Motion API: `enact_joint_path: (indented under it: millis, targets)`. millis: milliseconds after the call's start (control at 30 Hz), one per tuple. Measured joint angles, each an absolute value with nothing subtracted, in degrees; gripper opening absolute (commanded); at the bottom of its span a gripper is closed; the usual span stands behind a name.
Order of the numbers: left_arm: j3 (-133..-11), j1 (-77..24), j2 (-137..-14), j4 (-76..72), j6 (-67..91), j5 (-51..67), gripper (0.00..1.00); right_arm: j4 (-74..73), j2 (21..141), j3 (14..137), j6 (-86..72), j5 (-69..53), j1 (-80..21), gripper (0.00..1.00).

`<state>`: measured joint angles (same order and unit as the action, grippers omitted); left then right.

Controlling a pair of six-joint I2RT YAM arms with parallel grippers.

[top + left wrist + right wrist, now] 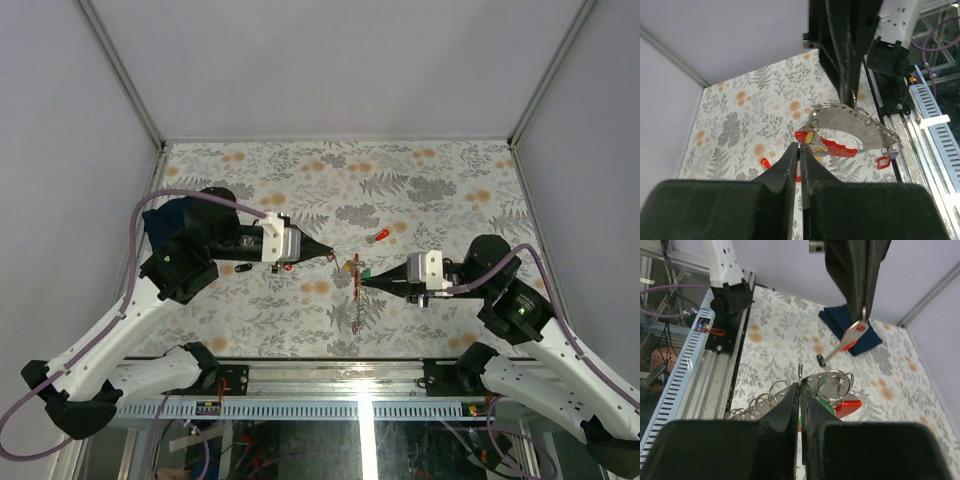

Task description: Put the keys on the keyring

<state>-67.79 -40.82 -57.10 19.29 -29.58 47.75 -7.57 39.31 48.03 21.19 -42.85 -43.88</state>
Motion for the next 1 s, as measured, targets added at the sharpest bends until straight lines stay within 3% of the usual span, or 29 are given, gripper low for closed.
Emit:
enact_joint_path:
  millis: [433,1000]
  targets:
    - [-67.7,-49.4,-54.2,22.7,-51.2,46.9,0.00,-4.9,39.4,49.0,20.1,-49.2,-43.9,0.00]
    - [-66.7,-51.4,-53.3,20.5,-52.3,46.5,0.00,4.3,43.6,51.9,6.2,-49.2,-43.9,0.00]
